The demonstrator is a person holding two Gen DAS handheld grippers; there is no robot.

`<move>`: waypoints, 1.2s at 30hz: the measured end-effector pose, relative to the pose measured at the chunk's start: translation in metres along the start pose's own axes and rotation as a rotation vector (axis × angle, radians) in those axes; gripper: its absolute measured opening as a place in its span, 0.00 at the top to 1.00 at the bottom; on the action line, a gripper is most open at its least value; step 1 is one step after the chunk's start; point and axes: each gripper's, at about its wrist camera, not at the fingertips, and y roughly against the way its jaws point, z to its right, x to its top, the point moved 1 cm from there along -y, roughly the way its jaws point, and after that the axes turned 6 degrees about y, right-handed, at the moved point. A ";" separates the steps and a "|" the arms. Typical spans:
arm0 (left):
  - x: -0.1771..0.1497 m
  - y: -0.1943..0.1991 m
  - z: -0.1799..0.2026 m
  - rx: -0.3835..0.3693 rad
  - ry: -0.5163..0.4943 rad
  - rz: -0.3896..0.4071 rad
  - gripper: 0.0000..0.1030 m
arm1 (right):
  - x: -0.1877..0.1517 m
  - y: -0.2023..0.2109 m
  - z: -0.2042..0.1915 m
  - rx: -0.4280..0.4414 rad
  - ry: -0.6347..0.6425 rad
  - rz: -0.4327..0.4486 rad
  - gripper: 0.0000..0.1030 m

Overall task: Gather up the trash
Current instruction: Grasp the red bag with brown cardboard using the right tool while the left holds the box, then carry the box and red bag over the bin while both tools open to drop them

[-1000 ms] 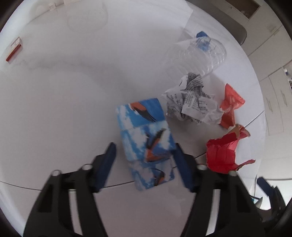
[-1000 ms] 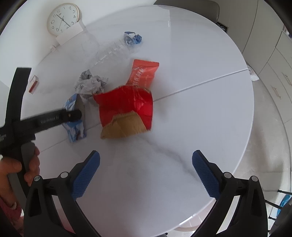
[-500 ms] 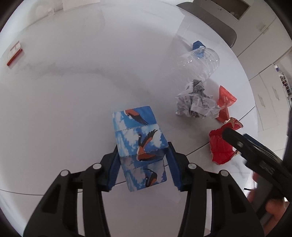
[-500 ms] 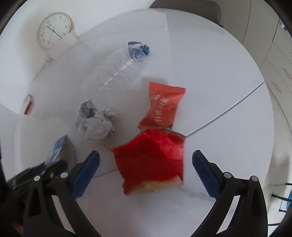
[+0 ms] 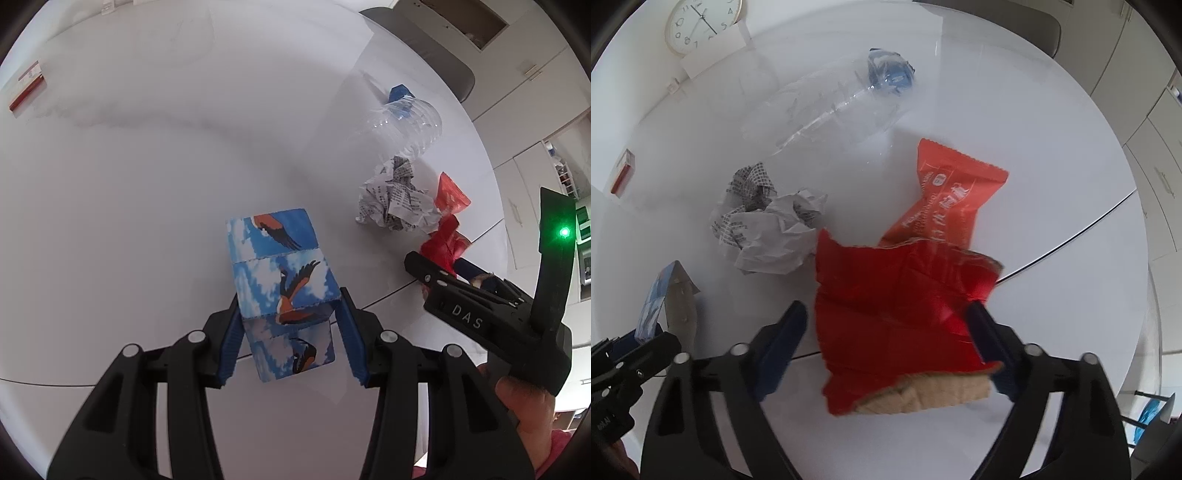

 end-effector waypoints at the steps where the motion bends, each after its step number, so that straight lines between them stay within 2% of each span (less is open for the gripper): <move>1: -0.001 0.001 0.000 -0.002 -0.003 -0.001 0.55 | -0.001 0.002 0.002 0.013 -0.001 0.004 0.27; 8: -0.010 0.005 0.012 -0.010 -0.047 -0.012 0.55 | -0.014 0.016 0.009 0.092 -0.040 0.021 0.45; 18: -0.026 0.016 0.028 -0.027 -0.116 -0.017 0.55 | -0.063 0.051 0.038 0.214 -0.153 0.049 0.49; 26: -0.052 0.031 0.069 -0.080 -0.247 -0.045 0.55 | -0.118 0.105 0.077 0.207 -0.233 0.107 0.49; 30: -0.075 0.033 0.102 -0.113 -0.335 -0.082 0.55 | -0.165 0.132 0.109 0.176 -0.301 0.126 0.49; 36: -0.123 0.031 0.166 -0.167 -0.503 -0.150 0.55 | -0.232 0.144 0.147 0.100 -0.376 0.110 0.49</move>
